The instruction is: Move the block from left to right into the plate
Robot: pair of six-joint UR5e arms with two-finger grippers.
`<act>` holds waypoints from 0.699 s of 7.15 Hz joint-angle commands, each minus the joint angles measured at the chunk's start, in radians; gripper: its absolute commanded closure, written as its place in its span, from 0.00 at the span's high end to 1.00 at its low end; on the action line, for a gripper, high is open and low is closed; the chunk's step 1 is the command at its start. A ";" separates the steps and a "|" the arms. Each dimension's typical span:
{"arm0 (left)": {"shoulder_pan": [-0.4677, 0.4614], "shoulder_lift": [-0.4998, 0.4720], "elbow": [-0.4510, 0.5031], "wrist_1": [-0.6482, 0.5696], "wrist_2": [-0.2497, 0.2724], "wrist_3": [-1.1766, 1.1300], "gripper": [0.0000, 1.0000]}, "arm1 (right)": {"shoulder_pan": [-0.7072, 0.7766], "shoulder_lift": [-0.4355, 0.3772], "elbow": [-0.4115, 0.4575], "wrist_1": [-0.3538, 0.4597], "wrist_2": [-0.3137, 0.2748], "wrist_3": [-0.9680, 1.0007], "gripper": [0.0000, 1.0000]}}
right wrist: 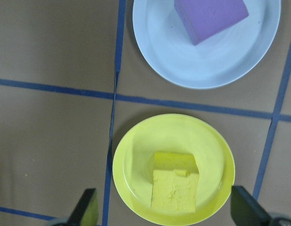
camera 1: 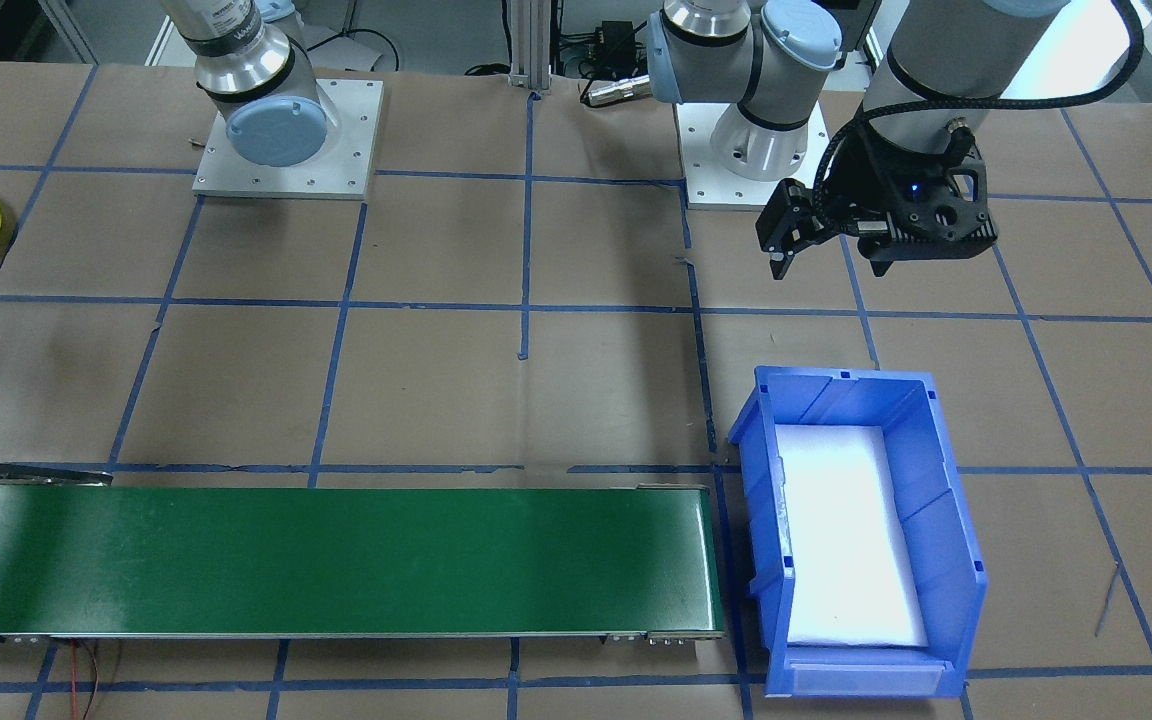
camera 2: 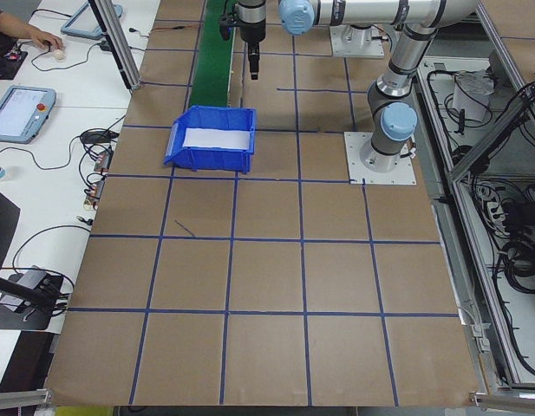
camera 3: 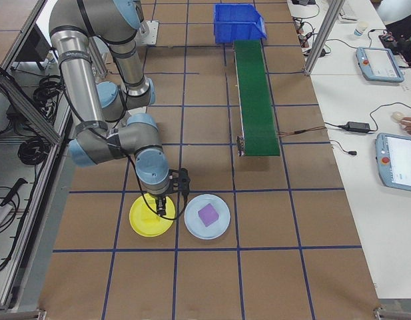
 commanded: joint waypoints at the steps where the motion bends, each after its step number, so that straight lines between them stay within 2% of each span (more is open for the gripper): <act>1: -0.001 0.000 -0.002 0.000 0.000 0.000 1.00 | 0.128 -0.045 -0.138 0.207 -0.009 0.128 1.00; 2: -0.001 0.000 -0.002 0.000 0.000 0.000 1.00 | 0.194 -0.106 -0.132 0.318 -0.006 0.333 1.00; 3: -0.001 0.000 -0.002 0.002 0.000 0.000 1.00 | 0.298 -0.137 -0.135 0.358 -0.002 0.500 1.00; 4: -0.001 0.000 -0.001 0.002 0.002 0.000 1.00 | 0.424 -0.171 -0.144 0.398 0.003 0.551 1.00; 5: -0.001 0.000 -0.001 0.002 0.002 0.000 1.00 | 0.549 -0.216 -0.138 0.400 0.044 0.603 1.00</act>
